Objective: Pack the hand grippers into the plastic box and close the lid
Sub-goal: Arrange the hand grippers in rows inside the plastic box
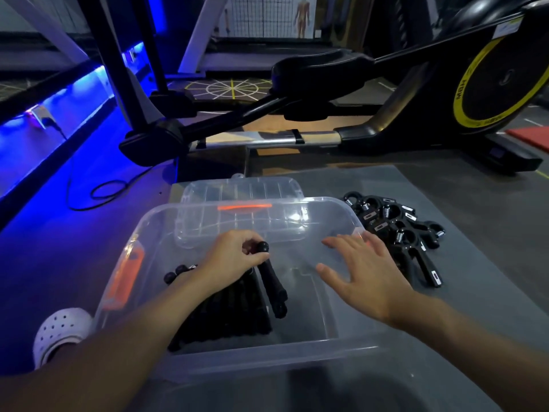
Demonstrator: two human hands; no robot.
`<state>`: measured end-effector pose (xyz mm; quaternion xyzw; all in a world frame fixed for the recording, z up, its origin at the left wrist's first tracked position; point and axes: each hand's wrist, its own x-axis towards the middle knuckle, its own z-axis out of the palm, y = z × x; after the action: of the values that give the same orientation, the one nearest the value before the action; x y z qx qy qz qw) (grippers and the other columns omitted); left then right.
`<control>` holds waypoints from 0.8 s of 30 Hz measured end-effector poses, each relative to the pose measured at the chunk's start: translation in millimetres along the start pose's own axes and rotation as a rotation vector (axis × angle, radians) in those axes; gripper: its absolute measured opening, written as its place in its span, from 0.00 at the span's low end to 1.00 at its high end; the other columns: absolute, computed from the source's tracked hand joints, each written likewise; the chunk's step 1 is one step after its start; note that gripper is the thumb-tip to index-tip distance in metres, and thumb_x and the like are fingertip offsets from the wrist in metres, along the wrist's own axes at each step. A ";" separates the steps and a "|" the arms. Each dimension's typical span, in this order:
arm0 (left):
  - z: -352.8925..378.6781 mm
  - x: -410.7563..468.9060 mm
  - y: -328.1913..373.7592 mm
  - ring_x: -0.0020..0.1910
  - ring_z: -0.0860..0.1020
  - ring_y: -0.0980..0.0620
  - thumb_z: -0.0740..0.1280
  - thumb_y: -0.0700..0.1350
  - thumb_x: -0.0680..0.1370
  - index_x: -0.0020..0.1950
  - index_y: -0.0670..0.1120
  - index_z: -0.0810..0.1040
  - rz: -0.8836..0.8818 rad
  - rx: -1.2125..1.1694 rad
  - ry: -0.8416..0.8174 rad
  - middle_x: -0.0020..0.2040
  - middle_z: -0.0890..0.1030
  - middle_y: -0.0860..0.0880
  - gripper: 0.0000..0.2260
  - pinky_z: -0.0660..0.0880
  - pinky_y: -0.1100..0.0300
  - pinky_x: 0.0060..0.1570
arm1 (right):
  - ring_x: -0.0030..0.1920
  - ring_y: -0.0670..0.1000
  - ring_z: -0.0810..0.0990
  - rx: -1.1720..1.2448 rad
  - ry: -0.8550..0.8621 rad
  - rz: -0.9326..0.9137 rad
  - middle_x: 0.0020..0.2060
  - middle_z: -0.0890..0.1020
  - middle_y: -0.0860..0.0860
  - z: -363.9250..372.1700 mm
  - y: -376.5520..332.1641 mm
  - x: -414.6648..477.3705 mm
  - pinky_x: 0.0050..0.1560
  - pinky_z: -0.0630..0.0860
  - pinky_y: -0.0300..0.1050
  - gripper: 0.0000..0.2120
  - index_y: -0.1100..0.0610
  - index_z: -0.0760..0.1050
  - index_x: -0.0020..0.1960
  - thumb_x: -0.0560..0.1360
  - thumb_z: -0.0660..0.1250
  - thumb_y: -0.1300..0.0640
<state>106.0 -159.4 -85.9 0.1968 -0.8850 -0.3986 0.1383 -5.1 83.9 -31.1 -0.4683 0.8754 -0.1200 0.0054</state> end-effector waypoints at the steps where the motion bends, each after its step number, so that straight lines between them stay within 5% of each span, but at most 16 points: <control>1: -0.2 0.9 -3.0 0.40 0.82 0.58 0.76 0.49 0.71 0.43 0.56 0.83 0.002 0.006 -0.020 0.39 0.84 0.57 0.05 0.80 0.52 0.49 | 0.69 0.43 0.66 0.008 0.004 0.002 0.66 0.73 0.42 0.3 0.2 -0.2 0.77 0.46 0.50 0.35 0.48 0.66 0.70 0.72 0.42 0.31; 24: 25.2 3.2 -35.7 0.45 0.80 0.51 0.74 0.53 0.72 0.46 0.52 0.81 -0.075 0.359 -0.137 0.44 0.82 0.55 0.07 0.77 0.50 0.49 | 0.65 0.42 0.68 0.060 0.019 -0.008 0.62 0.76 0.41 0.3 0.4 -2.5 0.76 0.48 0.52 0.32 0.47 0.65 0.70 0.72 0.46 0.34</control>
<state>101.6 -166.0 -129.0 0.2234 -0.9413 -0.2517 0.0256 -4.1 86.0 -31.8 -0.4703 0.8695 -0.1510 0.0106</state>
